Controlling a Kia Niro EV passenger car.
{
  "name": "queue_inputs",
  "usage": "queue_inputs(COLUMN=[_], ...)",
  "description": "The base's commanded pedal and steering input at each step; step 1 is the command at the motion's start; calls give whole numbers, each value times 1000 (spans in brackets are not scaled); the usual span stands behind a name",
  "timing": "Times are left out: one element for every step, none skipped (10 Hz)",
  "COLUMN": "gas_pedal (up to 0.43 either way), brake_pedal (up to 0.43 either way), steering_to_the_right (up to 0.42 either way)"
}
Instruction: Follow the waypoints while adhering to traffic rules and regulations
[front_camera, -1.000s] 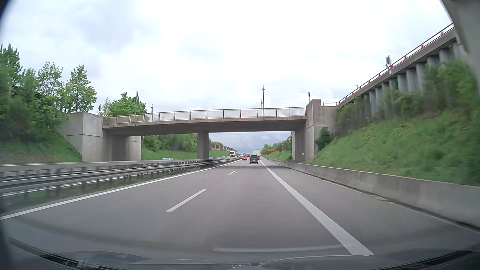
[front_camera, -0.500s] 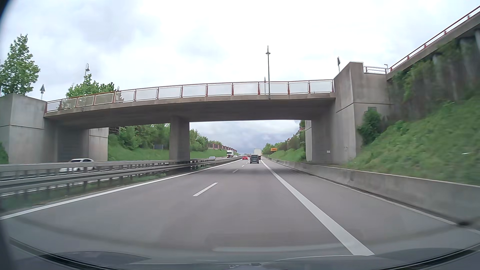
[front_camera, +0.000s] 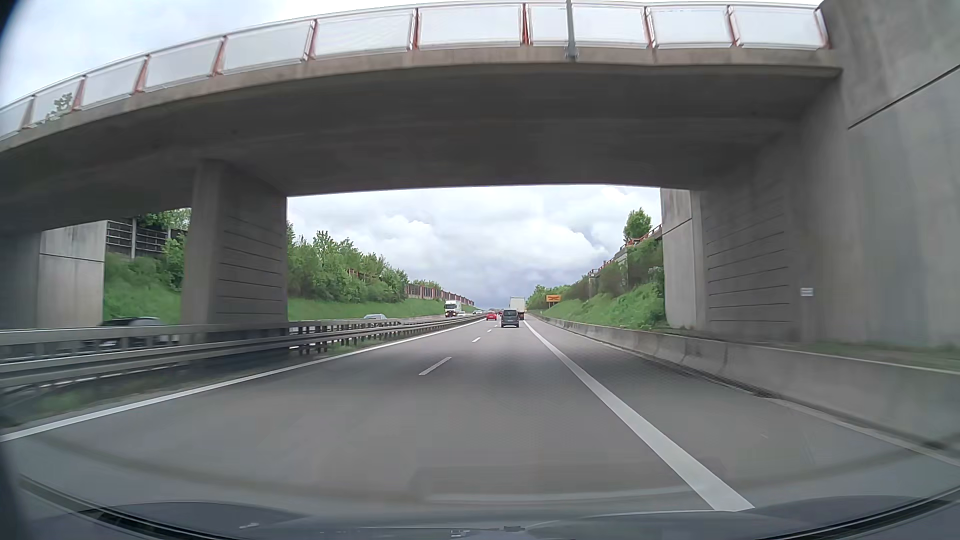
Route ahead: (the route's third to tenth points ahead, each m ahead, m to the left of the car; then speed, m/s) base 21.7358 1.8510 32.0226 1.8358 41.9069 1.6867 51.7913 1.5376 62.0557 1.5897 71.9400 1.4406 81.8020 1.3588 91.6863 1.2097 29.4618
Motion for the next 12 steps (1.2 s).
queue_inputs(gas_pedal=[220, 220, 220, 228, 240, 268, 268, 268, 280, 280, 287, 299], brake_pedal=[12, 12, 12, 12, 12, 12, 12, 12, 12, 12, 12, 12], steering_to_the_right=[-1, 0, 1, 1, 1, 1, 1, 1, 1, 1, 1, 1])
